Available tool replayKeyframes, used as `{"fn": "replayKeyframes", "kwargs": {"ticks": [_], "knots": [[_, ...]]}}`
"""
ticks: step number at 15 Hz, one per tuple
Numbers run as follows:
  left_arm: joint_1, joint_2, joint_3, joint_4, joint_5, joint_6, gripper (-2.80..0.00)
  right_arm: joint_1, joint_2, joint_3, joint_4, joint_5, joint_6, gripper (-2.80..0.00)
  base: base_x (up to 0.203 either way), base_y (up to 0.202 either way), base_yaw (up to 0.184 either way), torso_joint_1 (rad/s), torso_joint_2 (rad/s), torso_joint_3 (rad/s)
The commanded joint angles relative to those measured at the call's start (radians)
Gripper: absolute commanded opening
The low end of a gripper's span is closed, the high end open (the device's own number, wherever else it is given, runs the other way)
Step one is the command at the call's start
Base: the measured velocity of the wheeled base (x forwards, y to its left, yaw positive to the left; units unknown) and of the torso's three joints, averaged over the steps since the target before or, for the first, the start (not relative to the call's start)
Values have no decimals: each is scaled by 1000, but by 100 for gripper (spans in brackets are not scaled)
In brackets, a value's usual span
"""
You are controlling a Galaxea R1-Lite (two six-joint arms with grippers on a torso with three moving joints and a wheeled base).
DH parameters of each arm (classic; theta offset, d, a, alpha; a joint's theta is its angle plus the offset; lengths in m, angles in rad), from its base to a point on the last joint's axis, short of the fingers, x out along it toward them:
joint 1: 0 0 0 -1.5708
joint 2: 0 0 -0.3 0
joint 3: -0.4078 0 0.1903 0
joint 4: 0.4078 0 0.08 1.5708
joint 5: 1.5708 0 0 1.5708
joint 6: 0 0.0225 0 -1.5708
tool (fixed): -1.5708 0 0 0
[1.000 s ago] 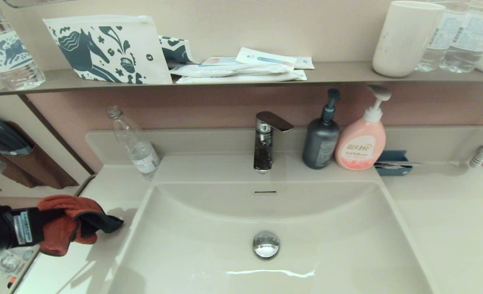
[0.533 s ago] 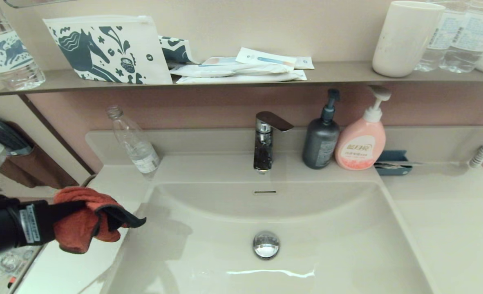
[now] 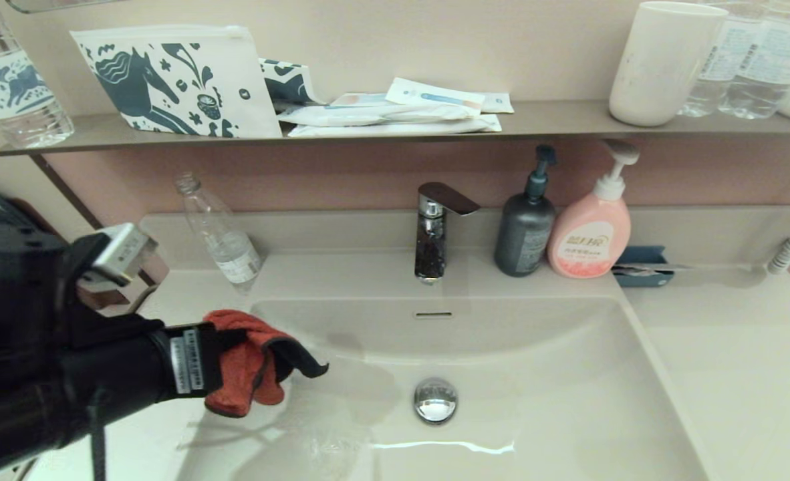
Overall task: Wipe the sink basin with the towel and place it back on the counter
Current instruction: Wipe the sink
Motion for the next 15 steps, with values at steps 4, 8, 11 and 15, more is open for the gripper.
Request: {"fn": "replayKeyframes", "kwargs": {"ticks": [4,8,11,15], "knots": [[-205,198,-36,38,115,-236,-280,0,1,0,0,0,0,-280,0,0,0,0,0,0],[-221,249,55,78,124,-261,-280,0,1,0,0,0,0,-280,0,0,0,0,0,0],[-229,266,104,71,122,-266,-280,0,1,0,0,0,0,-280,0,0,0,0,0,0],[-221,351,169,26,127,-266,-280,0,1,-1,0,0,0,-280,0,0,0,0,0,0]]}}
